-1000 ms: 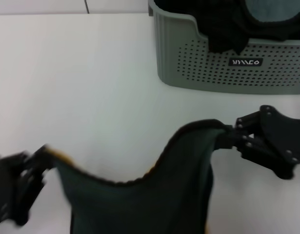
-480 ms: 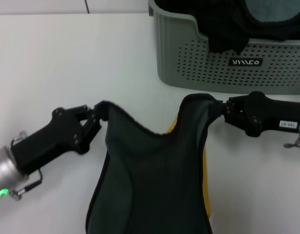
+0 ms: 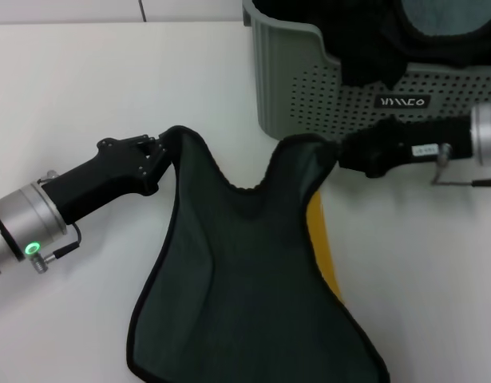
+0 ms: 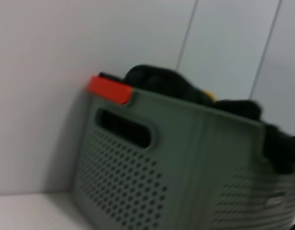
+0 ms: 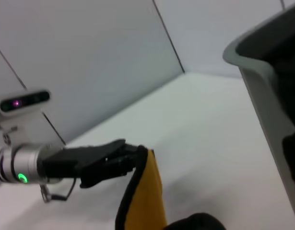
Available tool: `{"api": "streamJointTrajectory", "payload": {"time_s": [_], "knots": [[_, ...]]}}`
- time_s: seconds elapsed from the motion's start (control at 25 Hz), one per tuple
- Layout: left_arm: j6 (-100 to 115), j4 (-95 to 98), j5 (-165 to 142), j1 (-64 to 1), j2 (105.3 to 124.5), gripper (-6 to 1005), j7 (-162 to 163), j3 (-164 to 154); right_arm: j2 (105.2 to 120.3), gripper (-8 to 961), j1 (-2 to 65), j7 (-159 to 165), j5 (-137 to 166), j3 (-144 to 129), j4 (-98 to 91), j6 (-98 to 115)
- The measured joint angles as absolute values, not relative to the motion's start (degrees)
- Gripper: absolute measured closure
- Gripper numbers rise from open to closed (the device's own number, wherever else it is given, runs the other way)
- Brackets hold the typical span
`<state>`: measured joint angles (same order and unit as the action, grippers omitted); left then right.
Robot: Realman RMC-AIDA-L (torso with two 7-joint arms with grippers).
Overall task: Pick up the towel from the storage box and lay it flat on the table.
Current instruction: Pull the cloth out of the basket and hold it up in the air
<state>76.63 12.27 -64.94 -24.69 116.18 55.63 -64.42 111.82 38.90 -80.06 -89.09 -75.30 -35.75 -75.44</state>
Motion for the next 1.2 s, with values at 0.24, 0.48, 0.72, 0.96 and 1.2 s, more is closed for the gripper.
{"api": "streamJointTrajectory", "payload": {"time_s": [0.24, 0.48, 0.72, 0.96, 1.2], "knots": [[72.1, 12.35, -64.95, -24.87, 116.27, 983, 55.71, -64.42, 112.35, 867, 42.99, -69.7, -76.14, -75.26, -41.05, -73.68], [69.87, 12.43, -65.43, -24.41, 116.15, 984, 55.42, -64.5, 115.36, 861, 43.24, -58.93, -60.33, -75.44, -53.43, -74.56], [69.57, 13.1, -65.76, -24.33, 115.72, 984, 55.92, -65.02, 115.85, 854, 46.72, -52.1, -51.29, -78.75, -58.35, -76.89], [69.93, 13.85, -65.84, -24.08, 115.64, 984, 57.26, -65.05, 116.08, 848, 54.21, -46.29, -40.46, -83.28, -58.1, -79.55], [70.21, 13.89, -65.84, -24.2, 115.86, 983, 57.29, -65.1, 116.26, 841, 60.51, -44.21, -35.82, -88.25, -53.96, -79.53]]}}
